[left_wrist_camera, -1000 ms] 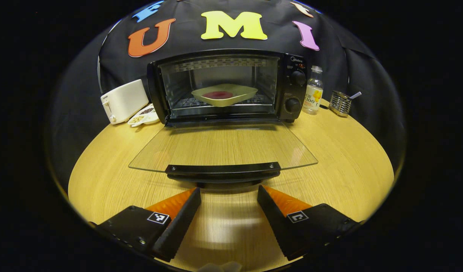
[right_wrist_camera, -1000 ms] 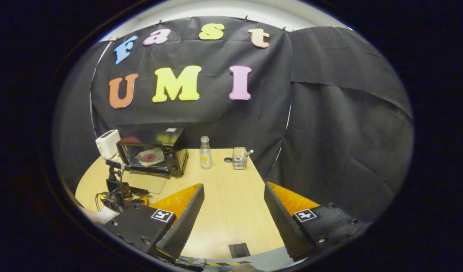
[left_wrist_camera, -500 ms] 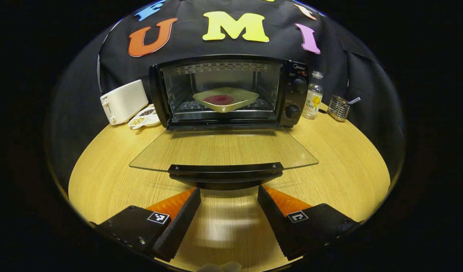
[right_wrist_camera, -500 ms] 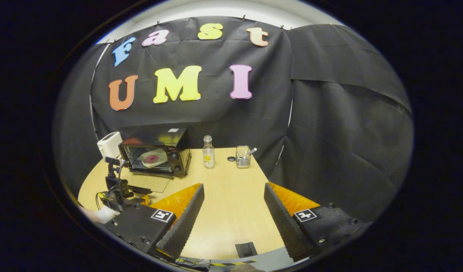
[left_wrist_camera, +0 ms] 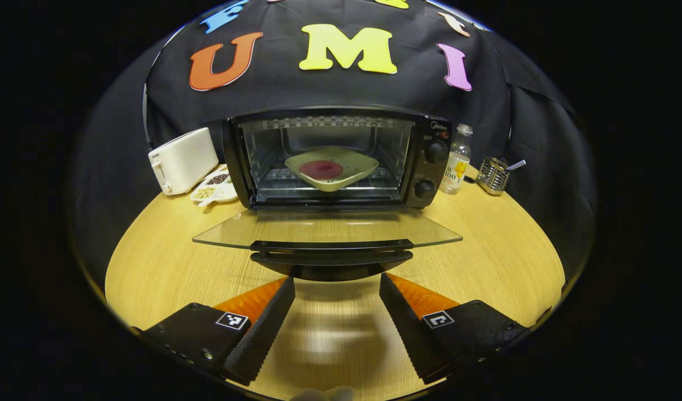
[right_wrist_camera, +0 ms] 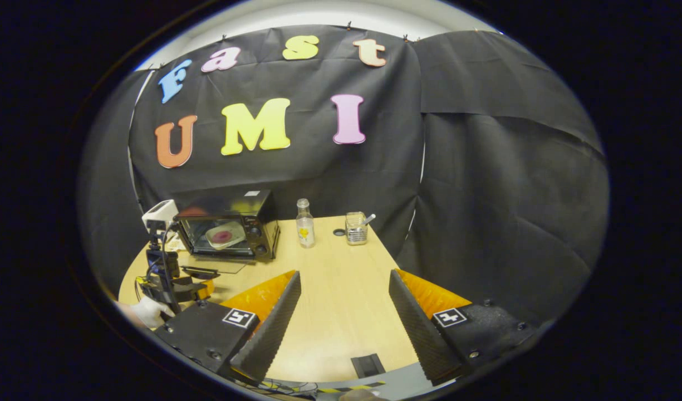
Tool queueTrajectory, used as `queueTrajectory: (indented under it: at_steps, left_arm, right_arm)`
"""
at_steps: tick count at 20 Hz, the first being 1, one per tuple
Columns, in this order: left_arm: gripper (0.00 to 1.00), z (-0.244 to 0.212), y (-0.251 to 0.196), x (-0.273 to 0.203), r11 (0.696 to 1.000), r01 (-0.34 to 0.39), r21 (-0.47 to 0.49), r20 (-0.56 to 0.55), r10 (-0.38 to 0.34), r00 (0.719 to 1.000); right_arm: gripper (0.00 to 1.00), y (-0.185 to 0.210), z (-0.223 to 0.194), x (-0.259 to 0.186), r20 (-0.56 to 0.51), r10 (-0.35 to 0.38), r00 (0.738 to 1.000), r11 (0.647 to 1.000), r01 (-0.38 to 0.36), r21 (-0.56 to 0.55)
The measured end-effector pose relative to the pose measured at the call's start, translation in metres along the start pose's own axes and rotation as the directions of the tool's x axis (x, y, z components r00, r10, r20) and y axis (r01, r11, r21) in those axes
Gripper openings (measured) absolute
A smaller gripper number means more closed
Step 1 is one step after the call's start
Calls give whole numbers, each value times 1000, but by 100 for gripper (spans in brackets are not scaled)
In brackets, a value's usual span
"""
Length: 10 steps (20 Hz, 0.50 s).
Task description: Open the electric oven with the left hand, put the food in, and close the electric oven.
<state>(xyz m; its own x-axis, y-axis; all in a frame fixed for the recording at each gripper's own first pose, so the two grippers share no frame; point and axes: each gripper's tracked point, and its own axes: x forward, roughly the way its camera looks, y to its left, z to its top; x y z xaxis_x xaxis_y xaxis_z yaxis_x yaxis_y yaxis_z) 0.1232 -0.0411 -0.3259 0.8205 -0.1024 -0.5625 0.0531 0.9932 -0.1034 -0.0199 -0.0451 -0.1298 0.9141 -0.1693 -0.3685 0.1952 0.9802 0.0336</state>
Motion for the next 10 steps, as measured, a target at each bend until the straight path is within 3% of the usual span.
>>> queueTrajectory:
  at_steps: [8,10]
  left_arm:
    - [99,53,-1,5,1000,7,-19,75,-6,997]
    - [98,64,-1,8,1000,9,-15,86,-8,996]
  right_arm:
    - [96,-7,-1,1,-2,-10,1000,999,10,40]
    - [100,-8,0,0,0,-12,1000,999,12,43]
